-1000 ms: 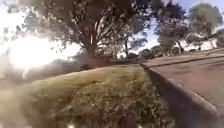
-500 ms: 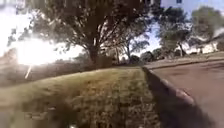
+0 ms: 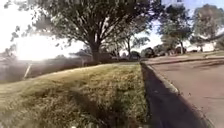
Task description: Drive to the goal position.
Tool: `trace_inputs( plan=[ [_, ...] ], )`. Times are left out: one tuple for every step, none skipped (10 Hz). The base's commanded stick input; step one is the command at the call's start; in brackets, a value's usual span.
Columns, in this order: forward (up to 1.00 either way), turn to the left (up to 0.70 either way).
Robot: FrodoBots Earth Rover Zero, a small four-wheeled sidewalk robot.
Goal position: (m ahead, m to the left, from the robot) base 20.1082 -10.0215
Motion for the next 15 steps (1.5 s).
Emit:
trace_inputs(
  plan=[
    [-0.89, 0.0],
    [-0.4, 0.0],
    [0.0, 0.0],
    [0.0, 0.0],
    [0.0, 0.0],
    [0.0, 0.0],
    [0.0, 0.0],
    [0.0, 0.0],
    [0.0, 0.0],
    [0.0, 0.0],
    [0.0, 0.0],
    [0.04, 0.0],
    [0.13, 0.0],
    [0.44, -0.06],
    [0.96, -0.21]
  ],
)
